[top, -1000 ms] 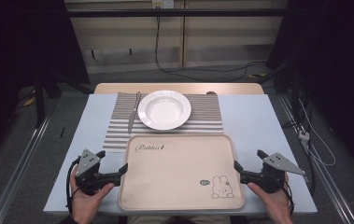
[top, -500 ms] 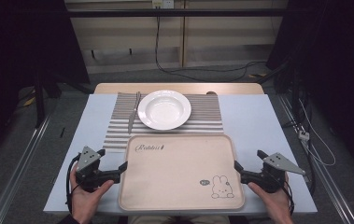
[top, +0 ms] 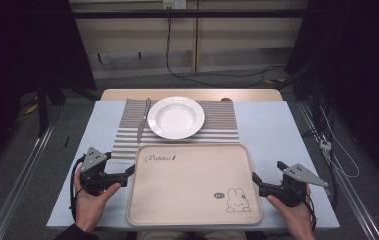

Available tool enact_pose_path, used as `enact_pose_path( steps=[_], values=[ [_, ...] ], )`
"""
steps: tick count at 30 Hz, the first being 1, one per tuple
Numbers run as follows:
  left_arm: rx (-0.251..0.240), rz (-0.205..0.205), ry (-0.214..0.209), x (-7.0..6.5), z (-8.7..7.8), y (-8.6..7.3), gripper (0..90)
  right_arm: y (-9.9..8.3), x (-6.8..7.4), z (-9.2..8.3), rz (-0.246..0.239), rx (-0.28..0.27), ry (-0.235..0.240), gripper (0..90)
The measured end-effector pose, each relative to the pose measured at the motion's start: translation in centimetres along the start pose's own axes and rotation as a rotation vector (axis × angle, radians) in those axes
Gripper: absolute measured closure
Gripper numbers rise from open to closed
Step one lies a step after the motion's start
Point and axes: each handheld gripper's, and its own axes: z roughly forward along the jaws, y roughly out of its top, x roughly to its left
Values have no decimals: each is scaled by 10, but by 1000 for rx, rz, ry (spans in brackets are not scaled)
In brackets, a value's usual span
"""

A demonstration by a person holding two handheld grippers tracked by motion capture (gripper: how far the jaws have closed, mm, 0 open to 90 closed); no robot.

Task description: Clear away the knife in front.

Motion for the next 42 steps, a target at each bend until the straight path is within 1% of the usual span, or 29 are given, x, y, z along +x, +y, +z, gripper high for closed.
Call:
enact_pose_path(
  steps=[2, 7, 9, 11, 12, 14, 16, 17, 19, 20, 22, 24, 27, 29, 30, 31, 33, 34, 36, 38, 39, 41, 42],
  values=[
    [14, 0, -10, 2, 4, 3, 56, 0, 0, 0, -6, 2, 0, 46],
    [36, 0, -10, 6, 10, 10, 56, 0, 0, -1, -4, 6, 1, 46],
    [34, 1, -17, 7, 12, 14, 56, 0, 0, 0, -4, 8, 2, 46],
    [26, 6, -11, 7, 13, 19, 64, 0, 0, 0, -1, 10, 2, 46],
    [25, 6, -15, 8, 14, 21, 64, 0, -1, 0, 1, 10, 6, 46],
    [31, 5, -14, 10, 16, 25, 63, -1, -1, 0, 4, 12, 7, 46],
    [41, 9, -3, 13, 19, 29, 63, -1, -1, 0, 4, 11, 6, 46],
    [37, 5, -7, 15, 20, 30, 63, 0, 0, 0, 3, 12, 7, 46],
    [37, 15, -3, 17, 24, 32, 64, 0, 0, 0, 2, 14, 8, 46],
    [41, 19, -7, 19, 26, 33, 64, -1, 0, 0, 2, 14, 9, 46],
    [57, 8, -13, 21, 33, 33, 65, -1, 0, 1, 2, 15, 12, 46],
    [74, 23, -2, 23, 38, 35, 65, -1, 0, 1, 4, 16, 14, 46],
    [68, 3, -1, 26, 44, 38, 69, -1, -1, 1, 5, 19, 16, 46],
    [73, -6, -6, 28, 47, 41, 70, -1, 0, 1, 6, 18, 17, 46],
    [75, -14, -15, 29, 48, 43, 71, -1, 0, 1, 4, 20, 16, 46],
    [82, -25, -13, 30, 49, 45, 75, -1, 0, 2, 4, 19, 15, 46],
    [83, 11, 12, 29, 49, 48, 75, -1, 0, 2, 4, 19, 18, 45],
    [83, 12, 21, 30, 50, 48, 75, -1, 0, 2, 4, 19, 18, 45],
    [95, -4, 7, 32, 52, 49, 72, -1, 0, 2, 4, 19, 18, 45],
    [107, -5, 15, 34, 55, 51, 72, -1, 0, 2, 4, 21, 18, 46],
    [109, -6, 11, 35, 56, 52, 72, -1, 0, 2, 3, 23, 18, 46],
    [116, -15, 13, 38, 60, 54, 73, -1, 1, 1, 2, 23, 17, 45],
    [116, -25, 11, 39, 62, 55, 74, -1, 1, 1, 2, 24, 17, 46]
  ],
)
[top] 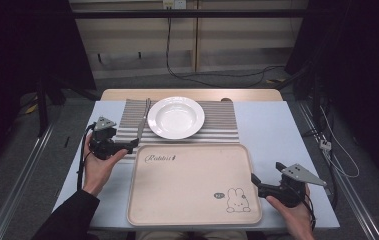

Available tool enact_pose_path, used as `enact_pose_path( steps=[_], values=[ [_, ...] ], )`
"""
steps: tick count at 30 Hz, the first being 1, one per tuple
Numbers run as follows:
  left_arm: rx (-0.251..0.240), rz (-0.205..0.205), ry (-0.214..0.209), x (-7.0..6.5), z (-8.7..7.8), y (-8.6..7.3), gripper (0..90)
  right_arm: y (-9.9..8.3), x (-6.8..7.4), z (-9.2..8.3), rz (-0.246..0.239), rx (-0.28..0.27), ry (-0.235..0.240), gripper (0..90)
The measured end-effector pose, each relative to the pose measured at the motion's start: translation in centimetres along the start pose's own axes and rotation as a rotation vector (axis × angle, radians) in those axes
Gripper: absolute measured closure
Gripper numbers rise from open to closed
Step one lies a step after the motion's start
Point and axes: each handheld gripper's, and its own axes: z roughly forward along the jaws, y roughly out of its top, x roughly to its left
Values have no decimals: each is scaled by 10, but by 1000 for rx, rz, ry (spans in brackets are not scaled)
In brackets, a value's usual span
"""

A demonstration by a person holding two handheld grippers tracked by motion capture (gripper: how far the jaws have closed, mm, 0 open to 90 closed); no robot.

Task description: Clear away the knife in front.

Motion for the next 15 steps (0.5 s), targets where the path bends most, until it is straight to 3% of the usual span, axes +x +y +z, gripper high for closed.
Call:
enact_pose_path(
  steps=[15],
  values=[
    [49, -25, 37, 20, 33, 30, 103, 0, 0, 1, 2, 3, 3, 45]
  ],
)
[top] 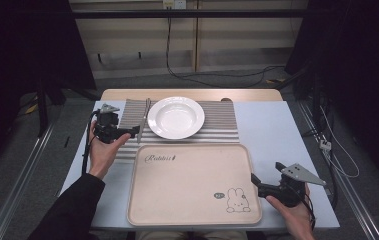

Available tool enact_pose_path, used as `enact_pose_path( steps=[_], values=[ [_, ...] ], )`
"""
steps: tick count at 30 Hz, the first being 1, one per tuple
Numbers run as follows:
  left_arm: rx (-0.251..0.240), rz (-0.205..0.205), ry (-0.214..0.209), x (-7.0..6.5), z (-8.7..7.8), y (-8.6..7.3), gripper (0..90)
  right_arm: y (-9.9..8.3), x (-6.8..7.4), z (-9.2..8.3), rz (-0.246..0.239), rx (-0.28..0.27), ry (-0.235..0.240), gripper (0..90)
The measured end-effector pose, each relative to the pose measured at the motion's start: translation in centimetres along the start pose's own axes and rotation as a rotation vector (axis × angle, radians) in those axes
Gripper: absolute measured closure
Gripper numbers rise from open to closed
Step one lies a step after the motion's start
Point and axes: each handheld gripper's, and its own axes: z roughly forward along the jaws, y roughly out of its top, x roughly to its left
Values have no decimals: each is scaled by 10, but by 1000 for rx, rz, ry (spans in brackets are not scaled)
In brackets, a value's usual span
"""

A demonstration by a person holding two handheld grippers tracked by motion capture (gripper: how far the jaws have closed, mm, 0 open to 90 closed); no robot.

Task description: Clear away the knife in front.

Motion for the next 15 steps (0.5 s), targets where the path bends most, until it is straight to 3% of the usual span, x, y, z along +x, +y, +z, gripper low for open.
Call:
enact_pose_path(
  steps=[8, 15],
  values=[
    [13, 19, 21, 4, 21, 23, 105, 0, -1, 2, 3, 5, 7, 44],
    [42, 19, 34, 17, 44, 36, 127, -1, -3, 2, 21, 9, 9, 44]
  ],
)
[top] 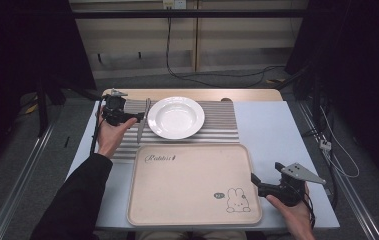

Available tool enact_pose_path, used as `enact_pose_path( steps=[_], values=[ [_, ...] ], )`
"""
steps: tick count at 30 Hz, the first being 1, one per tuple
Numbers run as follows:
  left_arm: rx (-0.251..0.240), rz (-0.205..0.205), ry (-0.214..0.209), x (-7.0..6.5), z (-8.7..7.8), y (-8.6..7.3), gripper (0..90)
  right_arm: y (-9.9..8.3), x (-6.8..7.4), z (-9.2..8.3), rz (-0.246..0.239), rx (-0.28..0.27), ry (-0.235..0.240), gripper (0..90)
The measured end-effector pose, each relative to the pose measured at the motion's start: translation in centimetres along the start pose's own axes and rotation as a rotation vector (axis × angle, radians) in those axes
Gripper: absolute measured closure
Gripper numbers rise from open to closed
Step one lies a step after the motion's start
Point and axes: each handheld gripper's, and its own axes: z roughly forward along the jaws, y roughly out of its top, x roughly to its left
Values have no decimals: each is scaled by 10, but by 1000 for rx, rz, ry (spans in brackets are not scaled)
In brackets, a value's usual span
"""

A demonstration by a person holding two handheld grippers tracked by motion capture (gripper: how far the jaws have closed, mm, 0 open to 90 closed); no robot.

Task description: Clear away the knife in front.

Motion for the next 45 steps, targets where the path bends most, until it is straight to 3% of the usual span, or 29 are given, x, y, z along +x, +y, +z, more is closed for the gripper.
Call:
enact_pose_path(
  steps=[3, 12, 15, 19, 29, 36, 45],
  values=[
    [11, -8, 5, 5, 10, 5, 134, -1, -2, 0, 9, 3, -5, 42],
    [50, 22, 40, 7, 40, 18, 181, -1, -1, 2, 1, 10, 6, 42],
    [91, -8, 47, 10, 50, 19, 225, -1, 1, 1, -6, 14, 7, 42],
    [102, 1, 73, 16, 55, 22, 259, -1, 1, 1, -5, 12, 4, 42],
    [116, -40, 34, 26, 76, 21, 402, -1, 2, 3, -10, 18, 8, 42],
    [147, -26, 19, 20, 91, 20, 495, -1, 2, 4, -8, 22, 10, 42],
    [191, -73, 8, 25, 104, 15, 602, -2, 3, 2, -12, 17, 10, 42]
  ],
)
